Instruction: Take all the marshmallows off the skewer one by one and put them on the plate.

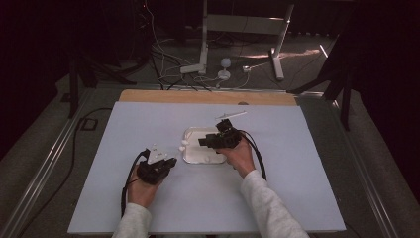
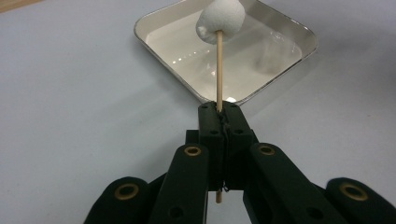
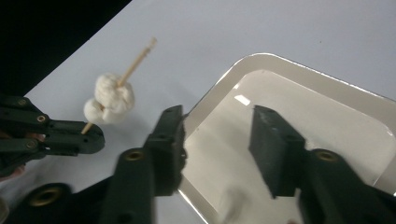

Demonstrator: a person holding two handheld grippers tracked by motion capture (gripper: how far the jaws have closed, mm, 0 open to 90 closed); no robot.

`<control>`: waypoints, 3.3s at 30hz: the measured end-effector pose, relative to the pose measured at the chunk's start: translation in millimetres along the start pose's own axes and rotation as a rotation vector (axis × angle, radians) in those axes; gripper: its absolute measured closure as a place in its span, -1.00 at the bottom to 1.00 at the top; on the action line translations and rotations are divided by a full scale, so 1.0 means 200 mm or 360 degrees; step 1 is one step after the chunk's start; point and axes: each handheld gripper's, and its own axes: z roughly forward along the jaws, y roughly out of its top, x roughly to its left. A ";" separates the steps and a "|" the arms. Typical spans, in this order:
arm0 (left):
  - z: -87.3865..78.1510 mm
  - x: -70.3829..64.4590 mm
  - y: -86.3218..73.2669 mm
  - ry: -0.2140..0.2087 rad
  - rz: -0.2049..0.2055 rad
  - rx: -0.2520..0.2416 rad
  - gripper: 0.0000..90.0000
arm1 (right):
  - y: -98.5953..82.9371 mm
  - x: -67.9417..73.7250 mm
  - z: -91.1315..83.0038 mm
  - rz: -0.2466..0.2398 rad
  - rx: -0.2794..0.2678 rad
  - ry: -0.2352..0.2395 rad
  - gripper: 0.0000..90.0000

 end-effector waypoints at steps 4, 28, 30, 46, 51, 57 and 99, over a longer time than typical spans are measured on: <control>0.02 0.00 0.00 -0.0001 0.0005 0.0019 1.00 | 0.00 0.00 -0.01 0.0004 -0.0020 -0.0031 -0.11; 0.02 -0.05 0.02 -0.0057 0.0019 -0.0037 1.00 | -0.06 0.15 0.01 0.0022 -0.0103 0.0255 0.24; 0.02 -0.06 0.02 -0.0072 0.0037 -0.0049 1.00 | -0.06 0.14 0.02 0.0073 -0.0122 0.0274 0.34; 0.01 -0.08 0.03 -0.0083 0.0090 -0.0086 1.00 | -0.05 0.14 0.02 0.0199 -0.0143 0.0351 0.65; 0.00 -0.07 0.03 -0.0087 0.0077 -0.0115 1.00 | -0.04 0.14 -0.01 0.0206 -0.0206 0.0329 0.72; -0.02 -0.07 0.03 -0.0093 0.0070 -0.0150 1.00 | -0.02 0.14 -0.03 0.0232 -0.0245 0.0335 0.74; -0.05 -0.09 0.02 0.0030 0.0151 -0.0184 1.00 | 0.00 0.12 -0.05 0.0417 -0.0361 0.0365 0.80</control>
